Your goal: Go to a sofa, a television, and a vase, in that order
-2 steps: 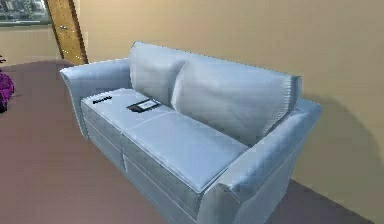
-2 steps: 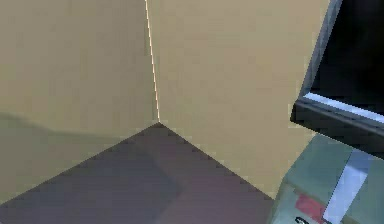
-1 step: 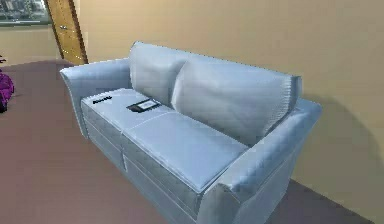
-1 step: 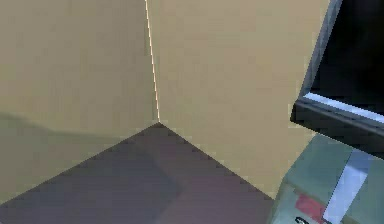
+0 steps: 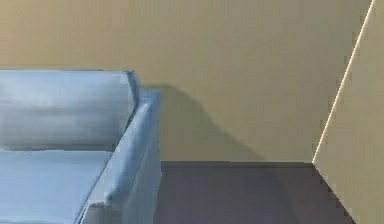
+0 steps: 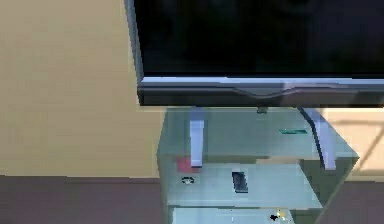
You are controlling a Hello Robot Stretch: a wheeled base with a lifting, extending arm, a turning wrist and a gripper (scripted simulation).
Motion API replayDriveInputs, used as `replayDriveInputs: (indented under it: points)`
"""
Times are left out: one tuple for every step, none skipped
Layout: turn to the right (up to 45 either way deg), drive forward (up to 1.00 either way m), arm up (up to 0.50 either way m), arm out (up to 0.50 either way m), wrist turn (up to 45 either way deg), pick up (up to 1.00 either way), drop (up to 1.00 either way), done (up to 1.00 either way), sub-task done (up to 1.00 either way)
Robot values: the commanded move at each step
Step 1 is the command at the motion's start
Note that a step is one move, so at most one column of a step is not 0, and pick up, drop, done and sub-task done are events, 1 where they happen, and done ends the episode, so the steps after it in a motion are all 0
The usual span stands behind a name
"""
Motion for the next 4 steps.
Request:
replayDriveInputs:
  points:
    - [45.0, 0.0, 0.0, 0.0, 0.0, 0.0, 0.0, 0.0, 0.0]
    - [45.0, 0.0, 0.0, 0.0, 0.0, 0.0, 0.0, 0.0, 0.0]
    - [18.0, 0.0, 0.0, 0.0, 0.0, 0.0, 0.0, 0.0, 0.0]
    - [0.0, 0.0, 0.0, 0.0, 0.0, 0.0, 0.0, 0.0, 1.0]
